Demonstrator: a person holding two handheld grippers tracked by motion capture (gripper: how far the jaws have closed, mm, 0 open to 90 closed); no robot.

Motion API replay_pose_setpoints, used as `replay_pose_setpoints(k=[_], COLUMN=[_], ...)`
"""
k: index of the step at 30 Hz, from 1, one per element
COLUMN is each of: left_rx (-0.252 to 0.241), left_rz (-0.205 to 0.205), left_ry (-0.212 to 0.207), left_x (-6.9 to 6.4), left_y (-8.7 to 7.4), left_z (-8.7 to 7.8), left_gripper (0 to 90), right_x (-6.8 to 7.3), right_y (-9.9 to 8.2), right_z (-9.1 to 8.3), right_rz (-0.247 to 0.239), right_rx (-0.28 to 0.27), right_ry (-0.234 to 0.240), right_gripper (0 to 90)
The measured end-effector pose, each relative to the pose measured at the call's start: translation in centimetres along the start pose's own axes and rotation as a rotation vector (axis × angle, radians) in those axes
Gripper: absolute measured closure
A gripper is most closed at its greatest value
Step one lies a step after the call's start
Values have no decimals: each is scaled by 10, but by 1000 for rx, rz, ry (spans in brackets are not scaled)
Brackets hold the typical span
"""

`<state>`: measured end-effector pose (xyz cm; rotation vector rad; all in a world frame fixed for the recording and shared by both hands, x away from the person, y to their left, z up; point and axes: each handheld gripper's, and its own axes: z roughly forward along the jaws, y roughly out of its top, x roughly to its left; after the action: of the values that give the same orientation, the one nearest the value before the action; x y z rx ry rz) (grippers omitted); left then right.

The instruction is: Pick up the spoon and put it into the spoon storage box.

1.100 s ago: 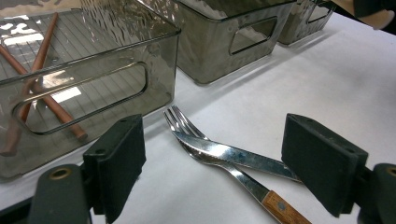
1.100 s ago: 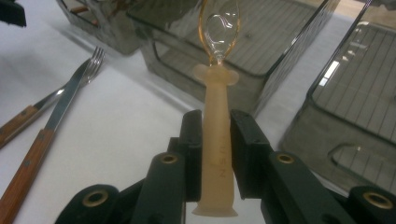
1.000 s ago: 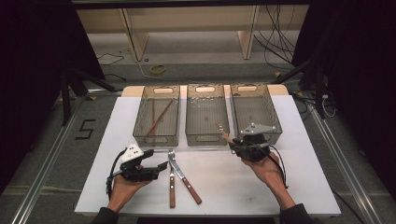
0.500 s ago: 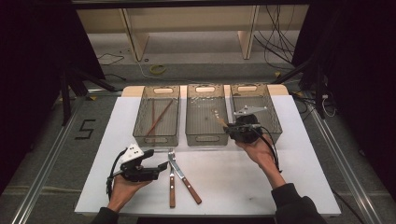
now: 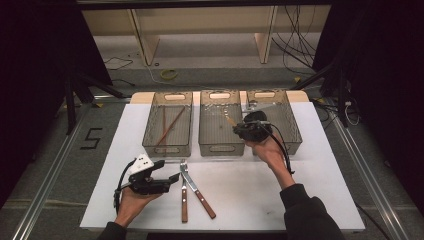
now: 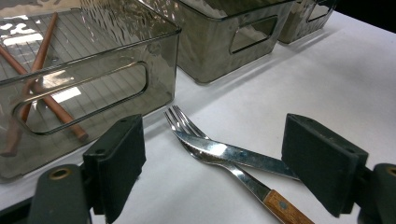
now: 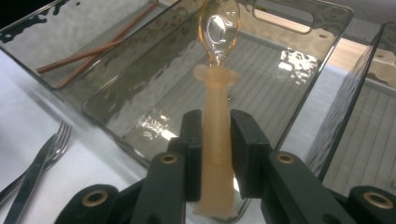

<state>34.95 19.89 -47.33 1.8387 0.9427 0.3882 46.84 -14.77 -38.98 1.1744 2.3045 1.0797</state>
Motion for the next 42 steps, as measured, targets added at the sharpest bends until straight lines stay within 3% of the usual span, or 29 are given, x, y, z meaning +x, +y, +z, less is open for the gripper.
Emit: replay_pose_setpoints(k=[27, 31, 42], left_rx=[2, 2, -1], left_rz=[0, -2, 2], left_ry=[0, -1, -1], left_x=[1, 1, 1], left_y=[0, 0, 0], left_z=[0, 0, 1], left_gripper=[207, 207, 207], right_x=[-1, 2, 0], right_y=[25, 26, 26], right_z=[36, 39, 48], right_rz=[28, 13, 31], right_rx=[40, 51, 69], right_ry=[-23, -27, -34], right_gripper=[758, 757, 757])
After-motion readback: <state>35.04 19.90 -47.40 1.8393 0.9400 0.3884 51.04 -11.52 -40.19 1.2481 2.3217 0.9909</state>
